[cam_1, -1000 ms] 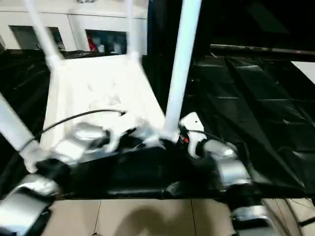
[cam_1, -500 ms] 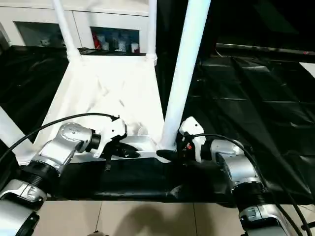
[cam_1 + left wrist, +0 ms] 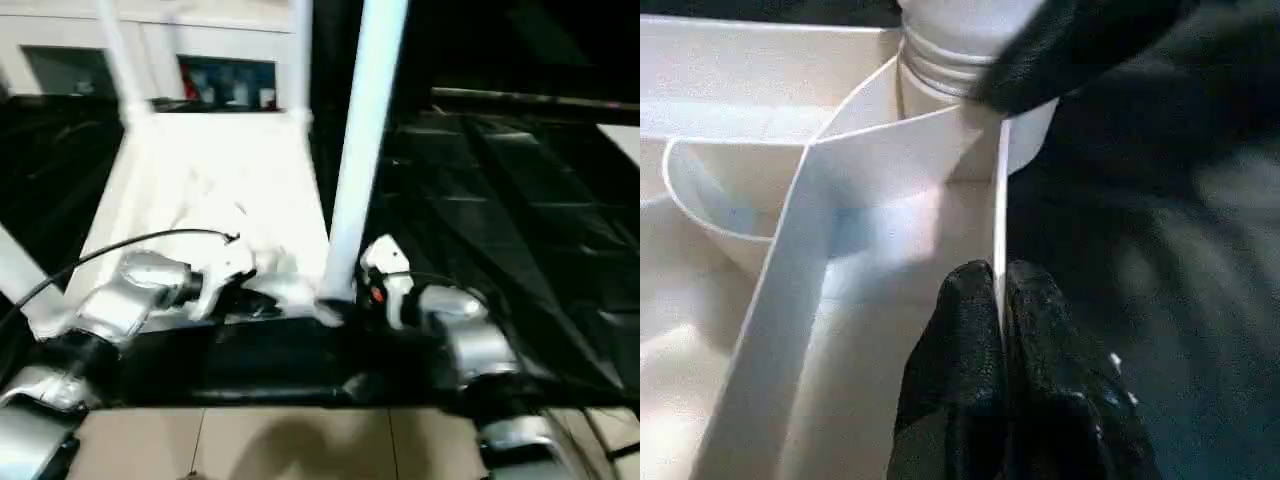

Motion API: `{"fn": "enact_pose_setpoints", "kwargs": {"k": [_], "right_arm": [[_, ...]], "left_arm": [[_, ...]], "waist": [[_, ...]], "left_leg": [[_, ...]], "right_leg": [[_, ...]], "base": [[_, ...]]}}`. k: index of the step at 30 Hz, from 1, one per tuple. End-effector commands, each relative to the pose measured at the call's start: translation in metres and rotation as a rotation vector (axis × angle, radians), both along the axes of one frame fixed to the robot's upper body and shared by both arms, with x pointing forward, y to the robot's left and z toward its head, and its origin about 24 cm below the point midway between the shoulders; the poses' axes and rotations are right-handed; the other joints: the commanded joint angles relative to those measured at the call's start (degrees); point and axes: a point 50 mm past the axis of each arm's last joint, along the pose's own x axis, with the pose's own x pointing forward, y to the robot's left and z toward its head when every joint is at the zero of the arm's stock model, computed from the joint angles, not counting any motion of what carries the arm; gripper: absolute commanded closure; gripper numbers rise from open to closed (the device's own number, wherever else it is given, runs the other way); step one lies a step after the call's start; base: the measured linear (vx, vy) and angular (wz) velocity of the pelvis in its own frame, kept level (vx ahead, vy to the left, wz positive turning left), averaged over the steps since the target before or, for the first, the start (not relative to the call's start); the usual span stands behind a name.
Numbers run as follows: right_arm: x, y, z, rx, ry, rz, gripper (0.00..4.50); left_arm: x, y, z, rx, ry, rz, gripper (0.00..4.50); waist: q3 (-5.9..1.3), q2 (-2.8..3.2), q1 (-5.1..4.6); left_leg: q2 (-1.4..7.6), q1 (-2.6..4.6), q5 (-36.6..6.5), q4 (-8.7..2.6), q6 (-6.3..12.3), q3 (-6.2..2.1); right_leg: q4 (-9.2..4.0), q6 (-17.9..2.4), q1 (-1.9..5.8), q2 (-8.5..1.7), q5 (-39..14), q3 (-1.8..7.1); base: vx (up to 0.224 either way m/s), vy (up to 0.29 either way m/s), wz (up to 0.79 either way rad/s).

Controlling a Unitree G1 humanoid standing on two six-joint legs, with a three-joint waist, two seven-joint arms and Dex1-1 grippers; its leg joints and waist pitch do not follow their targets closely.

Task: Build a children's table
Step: Rotate leg to tighten

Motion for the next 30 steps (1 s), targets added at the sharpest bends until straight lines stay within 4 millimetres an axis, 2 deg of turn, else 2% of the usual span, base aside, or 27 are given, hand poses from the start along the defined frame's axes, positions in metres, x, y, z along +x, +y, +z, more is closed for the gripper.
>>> {"fn": "enact_pose_setpoints", "kwargs": {"k": [1,2,3,5,6,9,11,12,13,15,16,17,18,19,20,23,24,26,28,29,30], "right_arm": [[-0.001,-0.003,-0.011,-0.052,0.038,-0.086,1.78],[-0.001,-0.001,-0.012,-0.045,0.038,-0.117,1.78],[-0.001,0.01,-0.016,-0.037,0.043,-0.166,1.78],[-0.001,0.017,-0.017,-0.033,0.047,-0.183,1.78],[-0.002,0.03,-0.018,-0.024,0.049,-0.175,1.78],[-0.003,0.05,-0.014,0.034,0.03,-0.116,1.78],[-0.004,0.053,-0.01,0.044,0.004,-0.055,1.78],[-0.004,0.053,-0.009,0.05,0.0,-0.035,1.43],[-0.003,0.051,-0.008,0.049,-0.004,-0.038,1.08],[-0.002,0.045,-0.005,0.066,-0.005,-0.022,1.02],[-0.002,0.041,-0.003,0.068,-0.005,-0.006,0.87],[-0.002,0.038,-0.002,0.065,-0.005,0.012,0.87],[-0.004,0.031,0.0,0.041,-0.006,0.074,0.72],[-0.009,0.021,0.002,0.007,-0.002,0.165,0.63],[-0.01,0.018,0.003,-0.002,0.0,0.19,0.57],[-0.013,0.009,0.005,-0.011,0.009,0.243,0.57],[-0.014,0.001,0.009,-0.016,0.01,0.275,0.57],[-0.015,-0.008,0.013,-0.019,0.001,0.304,0.57],[-0.015,-0.012,0.016,-0.019,-0.005,0.316,0.57],[-0.015,-0.014,0.018,-0.016,-0.006,0.328,0.57],[-0.016,-0.015,0.019,-0.01,-0.007,0.343,0.57]], "left_arm": [[-0.002,0.002,-0.017,0.019,0.043,0.113,4.5],[0.0,0.0,-0.018,0.021,0.039,0.146,4.5],[0.002,-0.01,-0.017,0.012,0.033,0.174,4.5],[0.002,-0.017,-0.016,0.007,0.029,0.178,4.5],[0.001,-0.024,-0.016,0.009,0.032,0.164,4.5],[-0.001,-0.033,-0.017,0.009,0.03,0.128,4.5],[-0.001,-0.033,-0.018,0.013,0.033,0.112,4.5],[-0.001,-0.032,-0.018,0.015,0.035,0.11,4.5],[-0.001,-0.031,-0.018,0.017,0.035,0.107,4.5],[-0.001,-0.027,-0.018,0.016,0.045,0.088,4.5],[-0.002,-0.024,-0.018,0.016,0.048,0.074,4.5],[-0.002,-0.022,-0.017,0.014,0.045,0.055,4.5],[-0.004,-0.017,-0.018,0.013,0.058,0.024,4.5],[-0.008,-0.01,-0.018,0.009,0.071,-0.034,4.5],[-0.009,-0.009,-0.018,0.007,0.075,-0.05,4.5],[-0.011,-0.001,-0.02,0.02,0.105,-0.074,4.5],[-0.014,0.004,-0.02,0.011,0.12,-0.107,4.5],[-0.018,0.008,-0.016,-0.026,0.138,-0.163,4.5],[-0.022,0.011,-0.013,-0.054,0.148,-0.211,4.5],[-0.024,0.013,-0.012,-0.062,0.161,-0.243,4.5],[-0.027,0.015,-0.011,-0.063,0.18,-0.264,4.5]], "waist": [[-2.57,-0.93,0.1],[-2.57,-1.06,0.08],[-2.63,-0.64,0.18],[-2.68,-0.68,0.05],[-2.73,-0.54,0.03],[-2.78,-0.35,-0.12],[-2.79,-0.45,-0.06],[-2.72,-0.44,-0.04],[-2.7,-0.45,-0.06],[-2.72,-0.51,-0.04],[-2.73,-0.82,-0.08],[-2.73,-0.65,0.02],[-2.72,-0.73,-0.01],[-2.75,-0.82,0.2],[-2.81,-0.87,0.22],[-2.77,-0.91,0.27],[-2.82,-1.08,0.33],[-2.83,-0.95,0.24],[-2.9,-0.88,0.22],[-2.91,-1.03,0.18],[-3.05,-0.84,0.4]], "left_leg": [[0.72,0.48,-14.7,-3.64,0.91,0.03],[0.65,0.33,-14.9,-3.68,1.28,-0.01],[0.67,0.36,-14.7,-3.73,1.22,-0.08],[0.65,0.23,-14.7,-3.85,1.19,-0.16],[0.73,0.3,-14.9,-3.87,1.23,-0.21],[0.65,0.17,-14.7,-3.91,1.47,-0.19],[0.66,0.19,-15.2,-3.88,1.77,-0.16],[0.66,0.14,-15.4,-3.92,1.91,-0.17],[0.66,0.12,-15.5,-3.95,1.92,-0.17],[0.69,0.09,-16.0,-3.92,2.25,-0.19],[0.68,-0.05,-15.8,-3.95,2.41,-0.2],[0.74,0.02,-15.4,-3.96,2.59,-0.22],[0.77,0.04,-15.2,-3.91,2.76,-0.17],[0.76,-0.05,-14.7,-3.92,2.94,-0.29],[0.88,-0.11,-14.0,-3.72,3.77,-0.11],[0.82,-0.23,-13.4,-3.77,4.05,-0.12],[1.02,-0.23,-12.7,-3.69,4.25,-0.14],[1.12,-0.27,-12.3,-3.67,4.47,-0.13],[1.14,-0.29,-12.0,-3.62,4.61,-0.09],[1.15,-0.28,-11.1,-3.57,4.96,-0.01],[1.27,0.0,-10.3,-3.44,5.18,0.05]], "right_leg": [[-5.49,-9.4,2.01,-2.63,-20.2,1.72],[-5.59,-8.8,2.16,-2.63,-21.1,1.66],[-5.61,-8.6,2.04,-2.73,-21.0,1.7],[-5.61,-8.4,2.07,-2.59,-20.6,1.61],[-5.59,-8.6,2.03,-2.58,-19.7,1.62],[-5.46,-8.8,2.12,-2.46,-17.6,1.62],[-5.43,-9.1,2.19,-2.51,-17.0,1.63],[-5.47,-9.2,2.21,-2.53,-17.4,1.63],[-5.52,-9.1,2.21,-2.54,-17.8,1.61],[-5.61,-9.0,2.25,-2.58,-18.5,1.59],[-5.6,-8.9,2.36,-2.58,-18.6,1.56],[-5.6,-9.0,2.31,-2.63,-18.5,1.56],[-5.55,-9.2,2.27,-2.6,-17.8,1.59],[-5.53,-9.2,2.61,-2.6,-17.4,1.49],[-5.29,-9.5,2.59,-2.57,-15.4,1.62],[-5.28,-9.7,2.58,-2.7,-16.1,1.53],[-5.11,-10.4,2.6,-2.8,-15.3,1.54],[-4.92,-11.3,2.51,-2.78,-13.9,1.52],[-4.76,-11.9,2.5,-2.76,-12.9,1.52],[-4.55,-12.6,2.47,-2.7,-11.1,1.53],[-4.34,-13.2,2.44,-2.75,-9.2,1.61]], "base": [[0.0,0.0,0.0],[0.0,0.0,0.0],[0.0,0.0,0.0],[0.0,0.0,0.0],[0.0,0.0,0.0],[0.0,0.0,0.0],[0.0,0.0,0.0],[0.0,0.0,0.0],[0.0,0.0,0.0],[0.0,0.0,0.0],[0.0,0.0,0.0],[0.0,0.0,0.0],[0.0,0.0,0.0],[0.0,0.0,0.0],[0.0,0.0,0.0],[0.0,0.0,0.0],[0.0,0.0,0.0],[0.0,0.0,0.0],[0.0,0.0,0.0],[0.0,0.0,0.0],[0.0,0.0,0.0]]}}
